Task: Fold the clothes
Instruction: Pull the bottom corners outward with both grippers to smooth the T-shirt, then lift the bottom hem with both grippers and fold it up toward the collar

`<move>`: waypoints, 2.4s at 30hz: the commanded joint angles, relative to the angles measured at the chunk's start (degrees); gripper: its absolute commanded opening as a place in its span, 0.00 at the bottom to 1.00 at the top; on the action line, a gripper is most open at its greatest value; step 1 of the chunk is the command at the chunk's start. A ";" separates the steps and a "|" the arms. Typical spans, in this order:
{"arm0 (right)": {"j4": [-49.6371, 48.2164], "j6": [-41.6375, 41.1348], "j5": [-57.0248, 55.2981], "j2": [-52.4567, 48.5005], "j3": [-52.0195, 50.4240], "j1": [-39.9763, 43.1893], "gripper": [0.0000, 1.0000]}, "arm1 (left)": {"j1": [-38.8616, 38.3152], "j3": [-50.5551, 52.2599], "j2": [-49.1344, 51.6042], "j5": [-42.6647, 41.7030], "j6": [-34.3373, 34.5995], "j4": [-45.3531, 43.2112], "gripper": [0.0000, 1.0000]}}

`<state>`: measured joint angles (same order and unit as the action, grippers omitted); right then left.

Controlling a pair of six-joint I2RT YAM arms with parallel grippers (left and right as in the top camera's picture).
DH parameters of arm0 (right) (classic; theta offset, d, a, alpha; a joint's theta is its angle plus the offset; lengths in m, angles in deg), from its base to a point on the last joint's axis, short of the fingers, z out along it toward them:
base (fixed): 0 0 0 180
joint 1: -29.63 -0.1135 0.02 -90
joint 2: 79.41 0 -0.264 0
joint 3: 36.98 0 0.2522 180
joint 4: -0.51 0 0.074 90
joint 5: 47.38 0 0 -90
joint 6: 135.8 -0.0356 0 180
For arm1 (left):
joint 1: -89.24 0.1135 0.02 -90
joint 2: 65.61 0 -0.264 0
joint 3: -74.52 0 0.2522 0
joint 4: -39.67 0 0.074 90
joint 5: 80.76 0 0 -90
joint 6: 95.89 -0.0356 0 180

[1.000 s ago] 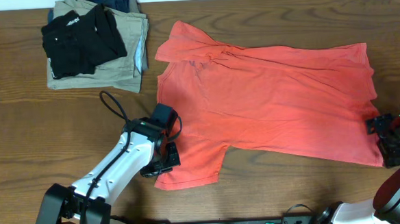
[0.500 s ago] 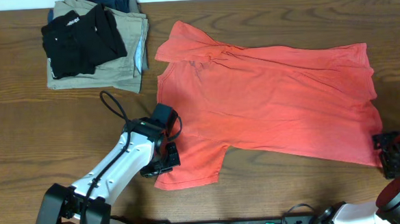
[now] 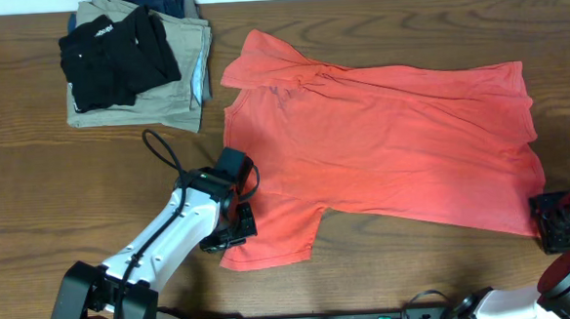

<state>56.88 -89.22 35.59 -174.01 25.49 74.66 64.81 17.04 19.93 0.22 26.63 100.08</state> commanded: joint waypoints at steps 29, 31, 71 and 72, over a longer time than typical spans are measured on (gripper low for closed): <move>6.25 6.14 10.91 7.43 -0.33 -0.48 0.01 | -0.59 -0.85 -23.10 -2.58 -4.17 9.22 0.06; 7.85 6.95 10.97 9.70 0.44 -0.48 0.01 | -2.16 -1.51 -27.74 -2.54 -3.43 10.14 0.06; -2.19 5.75 8.61 17.53 7.43 -11.54 0.01 | -14.60 -2.91 -12.76 44.11 16.57 -8.94 0.06; -3.23 5.75 8.59 16.46 7.43 -11.56 0.01 | -13.29 -2.91 -11.52 44.22 16.00 -10.14 0.06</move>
<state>55.11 -82.75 45.84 -155.26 32.13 63.82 48.66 13.61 5.55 38.58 43.76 91.43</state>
